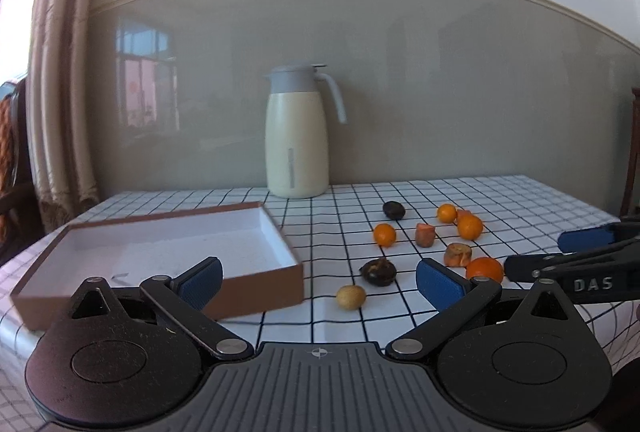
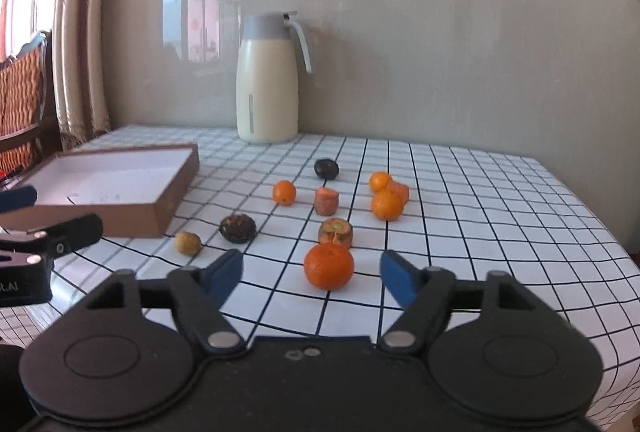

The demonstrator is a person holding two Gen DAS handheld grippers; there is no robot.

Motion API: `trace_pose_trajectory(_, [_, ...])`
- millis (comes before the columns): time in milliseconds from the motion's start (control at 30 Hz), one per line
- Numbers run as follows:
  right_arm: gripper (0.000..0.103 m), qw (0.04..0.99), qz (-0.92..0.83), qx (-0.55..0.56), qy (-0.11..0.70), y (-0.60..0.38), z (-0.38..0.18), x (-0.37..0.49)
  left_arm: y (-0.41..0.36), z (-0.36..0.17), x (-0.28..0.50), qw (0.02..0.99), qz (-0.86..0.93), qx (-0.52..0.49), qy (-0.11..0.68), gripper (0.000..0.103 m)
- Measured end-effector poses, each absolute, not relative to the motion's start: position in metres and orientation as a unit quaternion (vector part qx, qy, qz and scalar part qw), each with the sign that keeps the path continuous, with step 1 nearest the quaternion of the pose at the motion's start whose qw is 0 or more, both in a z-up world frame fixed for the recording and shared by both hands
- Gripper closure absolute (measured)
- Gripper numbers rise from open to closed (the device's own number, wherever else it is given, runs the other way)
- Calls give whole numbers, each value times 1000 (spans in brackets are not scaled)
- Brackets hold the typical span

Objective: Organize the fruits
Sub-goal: 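Grasp the brown kiwi with the left gripper while the right gripper grasps the orange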

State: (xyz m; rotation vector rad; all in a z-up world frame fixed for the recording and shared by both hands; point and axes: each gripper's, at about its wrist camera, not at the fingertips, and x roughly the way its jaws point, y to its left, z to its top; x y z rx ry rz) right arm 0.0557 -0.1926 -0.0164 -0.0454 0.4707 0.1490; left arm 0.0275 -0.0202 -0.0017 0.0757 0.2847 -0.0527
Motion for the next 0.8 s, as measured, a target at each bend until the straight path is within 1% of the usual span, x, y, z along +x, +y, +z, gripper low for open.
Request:
trace_pose_trajectory(33, [35, 969, 73, -25, 233, -192, -18, 57, -24, -3, 30, 989, -27, 44, 141, 3])
trace_pose_trajectory(67, [35, 969, 72, -29, 235, -191, -20, 59, -26, -4, 34, 988, -27, 49, 143, 21])
trace_pose_trajectory(133, [35, 968, 71, -33, 240, -191, -24, 65, -30, -8, 45, 984, -35, 51, 166, 37])
trace_pose_trajectory(800, [37, 964, 54, -40, 257, -197, -49, 111, -52, -45, 111, 973, -51, 46, 219, 37])
